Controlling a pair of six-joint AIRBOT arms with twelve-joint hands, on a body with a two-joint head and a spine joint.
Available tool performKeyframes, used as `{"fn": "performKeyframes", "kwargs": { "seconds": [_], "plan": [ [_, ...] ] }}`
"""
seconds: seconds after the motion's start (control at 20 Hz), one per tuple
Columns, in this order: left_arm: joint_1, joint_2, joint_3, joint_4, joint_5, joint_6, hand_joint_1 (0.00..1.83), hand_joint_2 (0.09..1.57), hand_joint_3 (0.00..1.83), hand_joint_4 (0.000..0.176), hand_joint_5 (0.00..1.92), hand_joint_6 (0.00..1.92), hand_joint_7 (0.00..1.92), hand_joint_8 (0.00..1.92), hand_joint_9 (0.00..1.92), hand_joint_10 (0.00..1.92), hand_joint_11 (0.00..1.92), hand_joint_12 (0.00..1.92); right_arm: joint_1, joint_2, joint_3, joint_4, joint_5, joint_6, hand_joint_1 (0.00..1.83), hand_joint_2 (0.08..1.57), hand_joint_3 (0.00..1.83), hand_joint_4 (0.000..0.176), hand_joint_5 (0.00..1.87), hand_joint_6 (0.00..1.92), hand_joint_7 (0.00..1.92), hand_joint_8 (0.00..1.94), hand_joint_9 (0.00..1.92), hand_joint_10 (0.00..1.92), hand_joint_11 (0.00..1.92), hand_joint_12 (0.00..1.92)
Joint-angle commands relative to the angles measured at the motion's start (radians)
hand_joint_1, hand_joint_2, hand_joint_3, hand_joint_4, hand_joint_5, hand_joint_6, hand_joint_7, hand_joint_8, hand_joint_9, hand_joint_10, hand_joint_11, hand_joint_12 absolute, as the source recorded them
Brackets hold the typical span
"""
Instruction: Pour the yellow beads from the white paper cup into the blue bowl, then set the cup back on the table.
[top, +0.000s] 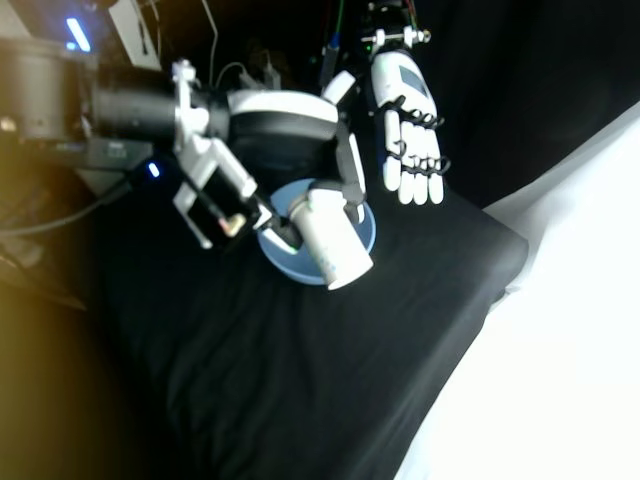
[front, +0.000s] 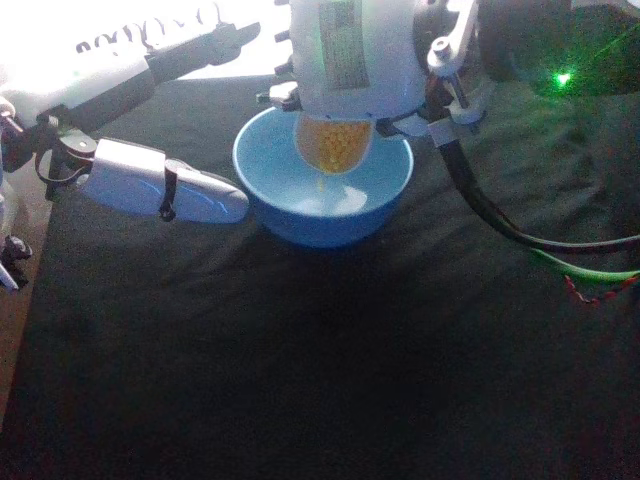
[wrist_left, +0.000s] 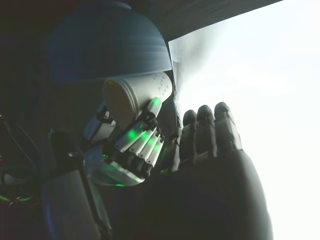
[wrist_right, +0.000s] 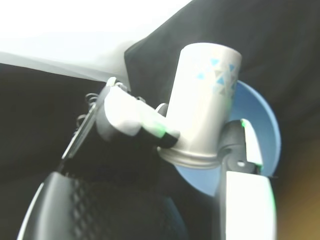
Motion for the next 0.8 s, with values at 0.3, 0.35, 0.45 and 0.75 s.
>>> {"fn": "performKeyframes", "kwargs": {
  "seconds": [0.3,0.35,0.45,0.75],
  "plan": [
    [-0.022,-0.002,0.005,-0.009,-0.092,-0.008,0.63,0.77,0.00,0.102,0.00,0.00,0.14,0.00,0.12,0.00,0.00,0.00,0.013,0.012,0.005,-0.022,-0.054,-0.009,1.05,1.28,0.00,0.000,0.71,1.46,1.08,1.94,1.26,1.92,1.35,1.92],
    [-0.023,-0.002,0.005,-0.007,-0.091,-0.008,0.64,0.77,0.00,0.100,0.01,0.00,0.15,0.00,0.12,0.00,0.00,0.00,0.013,0.013,0.006,-0.023,-0.054,-0.009,1.05,1.28,0.00,0.000,0.71,1.46,1.08,1.94,1.26,1.92,1.35,1.92],
    [-0.026,-0.002,0.006,-0.004,-0.088,-0.008,0.65,0.78,0.01,0.082,0.01,0.00,0.16,0.01,0.11,0.00,0.00,0.00,0.013,0.019,0.006,-0.028,-0.054,-0.009,1.05,1.28,0.00,0.000,0.71,1.46,1.08,1.94,1.26,1.92,1.35,1.92],
    [-0.029,-0.007,0.008,0.002,-0.079,-0.008,0.63,0.77,0.00,0.110,0.00,0.00,0.16,0.00,0.12,0.01,0.00,0.00,0.016,0.028,0.006,-0.048,-0.055,-0.009,1.05,1.28,0.00,0.000,0.71,1.46,1.08,1.94,1.26,1.92,1.35,1.92]
  ]
}}
